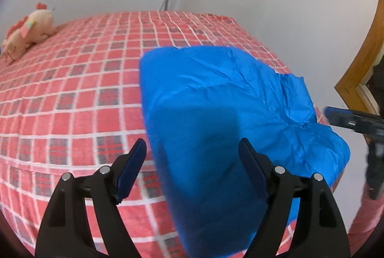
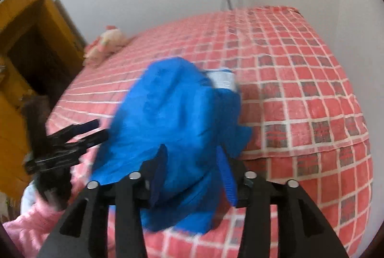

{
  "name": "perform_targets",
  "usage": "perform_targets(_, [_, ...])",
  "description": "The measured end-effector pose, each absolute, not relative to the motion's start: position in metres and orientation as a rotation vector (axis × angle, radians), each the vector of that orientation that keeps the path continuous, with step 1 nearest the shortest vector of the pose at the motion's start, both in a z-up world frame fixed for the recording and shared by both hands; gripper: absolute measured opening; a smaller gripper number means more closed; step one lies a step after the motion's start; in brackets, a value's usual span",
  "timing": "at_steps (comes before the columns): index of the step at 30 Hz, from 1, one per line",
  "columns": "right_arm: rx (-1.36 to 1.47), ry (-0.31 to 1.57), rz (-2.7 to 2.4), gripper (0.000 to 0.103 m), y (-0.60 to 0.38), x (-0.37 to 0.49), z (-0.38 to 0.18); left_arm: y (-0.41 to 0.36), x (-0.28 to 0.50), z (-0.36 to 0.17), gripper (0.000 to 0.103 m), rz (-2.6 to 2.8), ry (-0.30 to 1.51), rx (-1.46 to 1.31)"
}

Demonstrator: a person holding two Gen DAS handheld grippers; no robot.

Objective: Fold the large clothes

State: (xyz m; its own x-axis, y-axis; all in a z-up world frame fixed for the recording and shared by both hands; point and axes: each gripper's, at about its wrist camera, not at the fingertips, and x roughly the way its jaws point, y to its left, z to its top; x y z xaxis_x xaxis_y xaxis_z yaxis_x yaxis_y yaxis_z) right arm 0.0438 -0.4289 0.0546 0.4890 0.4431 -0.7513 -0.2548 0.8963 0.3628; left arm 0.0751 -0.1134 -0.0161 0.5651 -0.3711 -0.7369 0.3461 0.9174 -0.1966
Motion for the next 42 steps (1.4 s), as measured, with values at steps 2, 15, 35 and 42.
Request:
perform_targets(2, [0.203,0.984,0.489,0.051,-0.417,0.033,0.058,-0.111,0.068,-0.015,0.078,-0.423,0.869,-0.027])
perform_targets(15, [0.214,1.092,0.379,0.012,-0.417,-0.002,-0.030,-0.129,0.049,-0.052,0.081,-0.497,0.945,-0.018])
perform_targets(35, [0.088,0.873,0.310,0.032,-0.397,0.035,0.058,-0.130,0.070,-0.003,0.080,-0.425,0.815,0.003])
perform_targets(42, [0.048,0.935,0.230,0.039,-0.384,0.076,0.022,-0.153,0.082,-0.022,0.081,-0.402,0.831,0.038])
